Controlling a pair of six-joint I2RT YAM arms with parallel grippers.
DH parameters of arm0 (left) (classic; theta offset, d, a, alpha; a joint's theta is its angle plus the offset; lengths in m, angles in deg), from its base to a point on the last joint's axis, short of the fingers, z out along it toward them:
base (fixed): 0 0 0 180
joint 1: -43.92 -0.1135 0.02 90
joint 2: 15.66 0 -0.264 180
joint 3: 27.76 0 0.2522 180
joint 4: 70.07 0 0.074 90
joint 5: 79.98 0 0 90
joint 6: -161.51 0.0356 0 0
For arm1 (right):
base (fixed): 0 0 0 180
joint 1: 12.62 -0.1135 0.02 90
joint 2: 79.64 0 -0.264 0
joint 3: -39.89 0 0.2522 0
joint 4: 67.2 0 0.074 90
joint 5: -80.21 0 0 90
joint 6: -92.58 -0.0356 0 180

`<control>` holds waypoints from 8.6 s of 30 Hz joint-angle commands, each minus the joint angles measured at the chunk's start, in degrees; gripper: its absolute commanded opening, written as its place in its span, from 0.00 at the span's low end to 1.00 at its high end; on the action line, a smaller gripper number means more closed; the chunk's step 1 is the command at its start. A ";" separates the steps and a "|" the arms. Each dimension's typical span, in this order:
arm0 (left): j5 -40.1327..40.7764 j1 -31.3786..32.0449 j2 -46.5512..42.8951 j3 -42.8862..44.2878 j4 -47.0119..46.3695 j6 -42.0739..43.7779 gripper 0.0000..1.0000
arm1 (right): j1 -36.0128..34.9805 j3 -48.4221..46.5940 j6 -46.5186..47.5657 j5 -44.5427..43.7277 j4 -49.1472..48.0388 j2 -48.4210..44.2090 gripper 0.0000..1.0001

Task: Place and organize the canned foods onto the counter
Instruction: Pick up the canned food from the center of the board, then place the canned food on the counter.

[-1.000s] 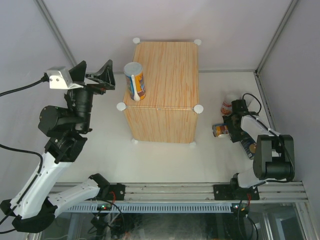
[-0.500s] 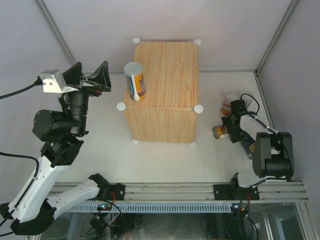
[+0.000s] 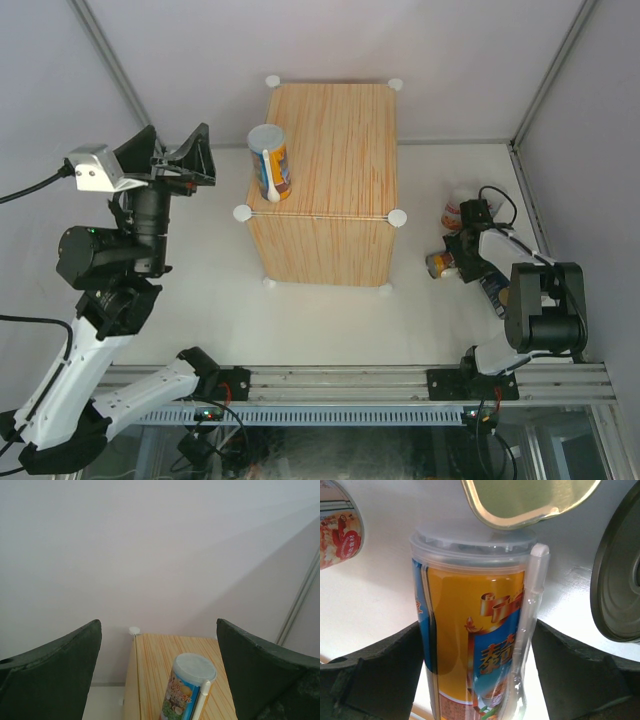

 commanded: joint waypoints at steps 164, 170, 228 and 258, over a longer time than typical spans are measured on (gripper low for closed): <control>-5.25 -7.17 2.32 -6.96 -3.36 -7.72 1.00 | -30.19 -44.16 70.79 -0.17 -60.38 14.05 0.00; -6.02 -8.24 3.22 -7.09 -3.93 -8.04 1.00 | -28.84 -50.30 71.09 0.56 -59.99 19.61 0.00; -8.70 -10.28 1.83 -11.76 -5.42 -12.92 1.00 | -27.26 -56.59 68.84 -2.36 -45.60 24.25 0.77; -10.33 -12.74 4.55 -10.19 -5.02 -17.17 1.00 | -27.93 -47.88 66.54 -2.46 -45.67 15.01 0.86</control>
